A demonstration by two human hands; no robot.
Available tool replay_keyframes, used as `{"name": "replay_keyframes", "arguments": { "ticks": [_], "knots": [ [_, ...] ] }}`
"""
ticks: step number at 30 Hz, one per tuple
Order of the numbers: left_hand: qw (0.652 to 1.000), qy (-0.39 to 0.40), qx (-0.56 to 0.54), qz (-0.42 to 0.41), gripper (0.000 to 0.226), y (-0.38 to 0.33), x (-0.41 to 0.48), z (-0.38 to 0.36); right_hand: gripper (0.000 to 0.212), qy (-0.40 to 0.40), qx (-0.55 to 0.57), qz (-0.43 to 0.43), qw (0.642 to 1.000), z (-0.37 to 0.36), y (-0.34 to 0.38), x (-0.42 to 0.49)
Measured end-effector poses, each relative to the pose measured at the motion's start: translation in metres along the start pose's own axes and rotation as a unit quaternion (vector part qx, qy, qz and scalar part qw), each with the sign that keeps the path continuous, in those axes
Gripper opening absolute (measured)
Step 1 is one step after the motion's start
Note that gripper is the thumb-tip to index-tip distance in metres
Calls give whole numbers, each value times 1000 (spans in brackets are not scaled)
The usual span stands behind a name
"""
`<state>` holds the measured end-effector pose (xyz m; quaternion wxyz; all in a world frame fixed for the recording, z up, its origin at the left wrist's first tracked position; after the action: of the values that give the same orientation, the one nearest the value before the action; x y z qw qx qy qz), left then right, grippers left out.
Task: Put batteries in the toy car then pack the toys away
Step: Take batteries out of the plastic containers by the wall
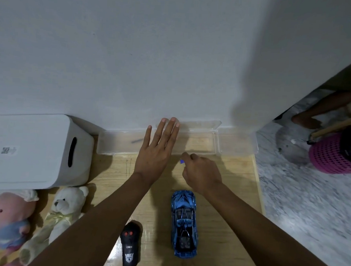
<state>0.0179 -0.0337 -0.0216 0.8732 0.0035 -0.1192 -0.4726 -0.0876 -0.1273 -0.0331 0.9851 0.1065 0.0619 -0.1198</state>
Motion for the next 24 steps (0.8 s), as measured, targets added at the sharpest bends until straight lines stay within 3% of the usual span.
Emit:
{"name": "replay_keyframes", "arguments": {
  "ticks": [5, 10, 17, 24],
  "knots": [
    [1000, -10, 7, 2, 103, 0, 0, -2, 36, 5, 33, 10, 999, -15, -14, -26],
    [1000, -4, 21, 0, 108, 0, -1, -4, 17, -19, 44, 21, 999, -14, -29, -22],
    [1000, -2, 20, -2, 109, 1, 0, -5, 34, -69, -27, -10, 997, -18, -35, -17],
    [1000, -3, 21, -2, 109, 0, -1, -7, 31, -104, -8, -54, 993, -21, -38, -18]
  ]
}}
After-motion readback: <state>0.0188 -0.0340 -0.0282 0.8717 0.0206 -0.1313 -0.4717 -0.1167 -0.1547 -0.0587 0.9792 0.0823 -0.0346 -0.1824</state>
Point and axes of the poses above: each hand's wrist, its own x-axis towards the middle knuckle, its own z-axis out of the back of the hand, y = z × x, the point moved 5 cm from there along x, towards the middle knuckle, and after that the axes turned 3 degrees about z, right-handed, at the moved point
